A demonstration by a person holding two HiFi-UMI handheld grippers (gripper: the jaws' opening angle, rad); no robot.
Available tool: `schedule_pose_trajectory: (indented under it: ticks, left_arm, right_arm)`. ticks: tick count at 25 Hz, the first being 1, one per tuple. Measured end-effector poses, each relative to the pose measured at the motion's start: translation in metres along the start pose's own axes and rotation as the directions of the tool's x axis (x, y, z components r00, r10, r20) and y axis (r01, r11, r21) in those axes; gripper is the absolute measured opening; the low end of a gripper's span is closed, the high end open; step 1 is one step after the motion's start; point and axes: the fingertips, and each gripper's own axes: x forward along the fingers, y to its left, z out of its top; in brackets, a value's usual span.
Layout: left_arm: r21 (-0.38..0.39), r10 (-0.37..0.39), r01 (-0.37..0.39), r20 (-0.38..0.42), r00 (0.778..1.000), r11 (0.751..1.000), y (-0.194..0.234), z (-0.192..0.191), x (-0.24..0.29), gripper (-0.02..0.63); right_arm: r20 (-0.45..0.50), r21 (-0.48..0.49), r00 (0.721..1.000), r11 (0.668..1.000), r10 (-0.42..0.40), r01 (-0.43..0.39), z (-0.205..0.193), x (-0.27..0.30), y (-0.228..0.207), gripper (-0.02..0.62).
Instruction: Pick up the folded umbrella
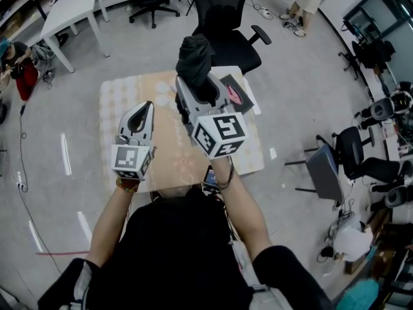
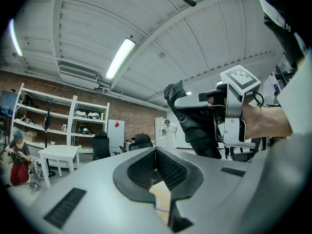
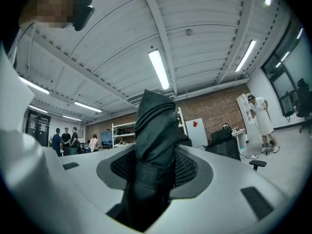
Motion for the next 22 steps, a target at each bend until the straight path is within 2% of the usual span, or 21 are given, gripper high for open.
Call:
schedule_pose_trajectory:
  ticks: [12,22]
  left_arm:
    - [0.025,-0.017,0.017,0.002,1.0,1.0,-0.009,0.008,-0.004,0.014]
    - [0.015,-0.021,0.021,-0.016,1.0,1.0,-0.013,0.001,-0.012,0.014]
  right_arm:
    - [0.07,-0.033,0.997,0.999,-0.011,0.013,0.009,-0.023,0.001,0.196]
    - [0.03,-0.01,0.999,1.0,-0.013,0.013,-0.026,-0.041,0.004,0.196]
